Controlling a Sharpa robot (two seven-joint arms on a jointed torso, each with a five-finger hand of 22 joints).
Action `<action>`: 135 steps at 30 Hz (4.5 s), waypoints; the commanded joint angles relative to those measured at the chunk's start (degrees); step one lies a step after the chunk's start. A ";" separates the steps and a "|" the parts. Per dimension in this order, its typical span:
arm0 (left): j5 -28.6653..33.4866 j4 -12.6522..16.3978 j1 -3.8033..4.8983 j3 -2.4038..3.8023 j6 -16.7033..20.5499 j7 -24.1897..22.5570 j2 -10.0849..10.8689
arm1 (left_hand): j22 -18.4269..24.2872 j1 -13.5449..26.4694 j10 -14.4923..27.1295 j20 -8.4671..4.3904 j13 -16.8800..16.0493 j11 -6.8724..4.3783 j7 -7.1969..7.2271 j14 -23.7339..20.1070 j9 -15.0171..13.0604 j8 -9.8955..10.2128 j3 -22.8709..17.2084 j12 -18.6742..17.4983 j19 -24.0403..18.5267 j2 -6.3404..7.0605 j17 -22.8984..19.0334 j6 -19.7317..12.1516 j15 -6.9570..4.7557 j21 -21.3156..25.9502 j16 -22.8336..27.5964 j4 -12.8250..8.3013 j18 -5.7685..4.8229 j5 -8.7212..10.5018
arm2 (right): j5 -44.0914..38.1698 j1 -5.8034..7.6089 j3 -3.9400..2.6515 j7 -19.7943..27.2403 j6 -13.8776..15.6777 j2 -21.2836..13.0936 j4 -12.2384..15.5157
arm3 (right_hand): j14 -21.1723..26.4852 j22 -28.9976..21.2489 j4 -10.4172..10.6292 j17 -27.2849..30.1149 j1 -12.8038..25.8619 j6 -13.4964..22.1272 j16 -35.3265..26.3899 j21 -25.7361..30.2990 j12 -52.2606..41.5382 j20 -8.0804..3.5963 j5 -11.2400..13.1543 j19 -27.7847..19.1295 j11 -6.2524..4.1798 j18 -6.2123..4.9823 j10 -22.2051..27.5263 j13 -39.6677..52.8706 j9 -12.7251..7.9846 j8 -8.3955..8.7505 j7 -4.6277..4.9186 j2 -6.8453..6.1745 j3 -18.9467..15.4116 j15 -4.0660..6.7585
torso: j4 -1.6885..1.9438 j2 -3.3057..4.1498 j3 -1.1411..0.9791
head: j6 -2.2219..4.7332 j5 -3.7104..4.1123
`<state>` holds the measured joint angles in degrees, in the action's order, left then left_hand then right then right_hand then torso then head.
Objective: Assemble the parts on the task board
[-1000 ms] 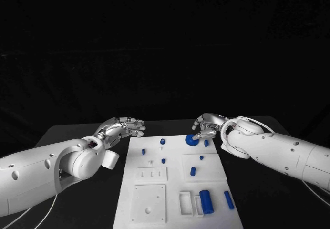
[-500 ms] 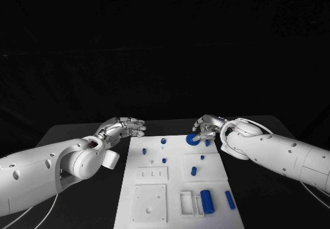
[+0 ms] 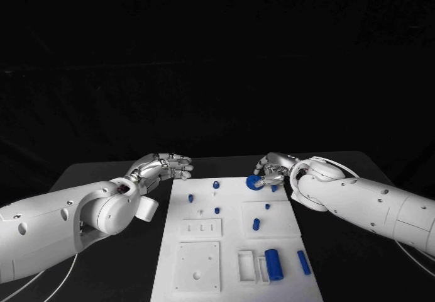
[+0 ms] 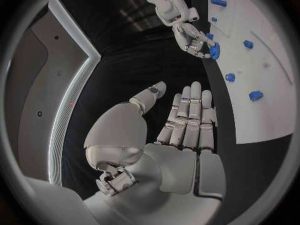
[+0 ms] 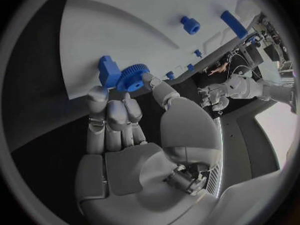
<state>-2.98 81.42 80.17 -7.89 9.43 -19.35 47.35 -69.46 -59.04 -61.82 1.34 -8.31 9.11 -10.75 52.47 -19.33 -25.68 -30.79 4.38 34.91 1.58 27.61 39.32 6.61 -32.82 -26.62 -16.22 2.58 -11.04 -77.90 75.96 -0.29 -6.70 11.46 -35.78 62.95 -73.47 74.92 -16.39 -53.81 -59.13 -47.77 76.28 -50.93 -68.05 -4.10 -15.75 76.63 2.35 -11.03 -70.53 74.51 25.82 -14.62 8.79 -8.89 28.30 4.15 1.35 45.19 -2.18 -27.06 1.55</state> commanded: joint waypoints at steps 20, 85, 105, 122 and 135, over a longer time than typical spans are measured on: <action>0.28 0.03 0.11 0.04 -0.66 -0.55 -0.15 | 0.09 -0.27 -0.23 0.03 -0.07 0.17 -1.18 0.11 -0.09 0.33 0.18 -0.26 -0.36 0.04 0.13 0.18 0.46 -0.20 0.24 -0.10 -0.25 -0.15 | -3.31 -0.46 0.23 -0.43 -2.62 0.40 0.14 | -0.26 1.25 -0.09 -0.56 -0.47 -2.76 -0.29 -1.24 -0.61 -0.24 0.56 -0.46 -0.75 -3.97 0.02 -0.24 -0.02 -1.20 -0.66 0.89 1.85 0.53 | -0.07 0.00 0.11 | -0.63 -0.25; 0.28 -0.20 0.10 0.02 -0.20 -0.54 0.01 | 0.13 -0.27 -0.22 0.03 -0.09 0.19 -1.20 0.18 -0.20 0.45 0.20 -0.33 -0.39 -0.01 0.23 0.19 0.45 -0.25 0.32 -0.06 -0.26 -0.16 | -23.05 -0.82 1.23 -3.76 8.16 -0.17 9.10 | -1.25 1.03 1.00 -1.77 -1.57 -7.41 -1.36 -3.89 -1.48 -0.20 -1.48 0.02 -2.07 -3.97 -1.59 -1.35 -0.44 -2.53 -2.06 -2.14 9.82 1.76 | -0.06 -0.07 0.07 | -0.22 -0.18; 0.28 -0.06 0.10 0.02 -0.14 -0.53 -0.13 | 0.14 -0.27 -0.23 0.03 -0.10 0.19 -1.19 0.20 -0.26 0.49 0.20 -0.34 -0.41 -0.01 0.27 0.20 0.44 -0.26 0.36 -0.07 -0.27 -0.18 | -25.91 -0.83 1.43 -4.48 9.51 3.58 14.53 | -1.42 0.96 2.16 -1.92 -1.70 -7.63 -1.62 -4.19 -1.34 -0.33 -0.09 0.22 -2.14 -3.97 -1.63 -1.65 -0.59 -2.48 -2.13 -3.39 11.38 1.82 | 0.02 0.03 0.10 | -0.34 -1.34; 0.28 -0.01 0.11 0.03 -0.14 -0.52 -0.38 | 0.15 -0.27 -0.23 0.02 -0.11 0.19 -1.19 0.20 -0.30 0.53 0.21 -0.36 -0.42 -0.01 0.30 0.21 0.44 -0.28 0.39 -0.08 -0.27 -0.19 | -25.91 -1.17 3.65 -3.87 8.80 8.21 10.19 | -1.43 0.96 2.30 -1.93 -1.72 -7.56 -1.68 -4.22 -1.20 -0.34 -0.04 0.22 -2.13 -3.97 -1.50 -1.78 -0.63 -2.42 -2.11 -3.37 11.54 1.82 | 0.24 0.09 0.13 | -0.61 -1.49; 0.28 -0.04 0.12 0.03 -0.18 -0.48 -0.43 | 0.16 -0.26 -0.20 0.02 -0.10 0.20 -1.20 0.21 -0.32 0.56 0.23 -0.38 -0.43 0.02 0.32 0.20 0.44 -0.29 0.41 -0.08 -0.28 -0.19 | -25.38 -1.56 3.99 -3.21 9.73 10.22 6.67 | -1.35 0.93 2.61 -1.85 -1.57 -7.09 -1.98 -4.18 0.12 -0.27 0.22 0.04 -1.99 -3.97 -0.27 -2.84 -0.79 -2.13 -1.97 -3.63 11.80 1.68 | 0.25 0.14 0.16 | -0.70 -1.55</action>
<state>-2.96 81.26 80.18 -7.91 9.49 -19.31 47.04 -69.39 -59.03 -61.82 1.34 -8.32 9.11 -10.75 52.67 -19.57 -25.47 -30.79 4.38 34.92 1.58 27.87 39.31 6.81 -32.82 -26.40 -16.22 2.55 -11.04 -103.09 74.57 3.60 -10.56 20.84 -25.68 69.87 -74.83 74.91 -13.82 -55.65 -60.71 -54.13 74.47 -54.91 -68.21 -4.01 -15.73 76.69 0.21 -11.00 -71.23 71.83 25.10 -16.57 5.94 -11.86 39.88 5.73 1.64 45.35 -2.01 -27.75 0.05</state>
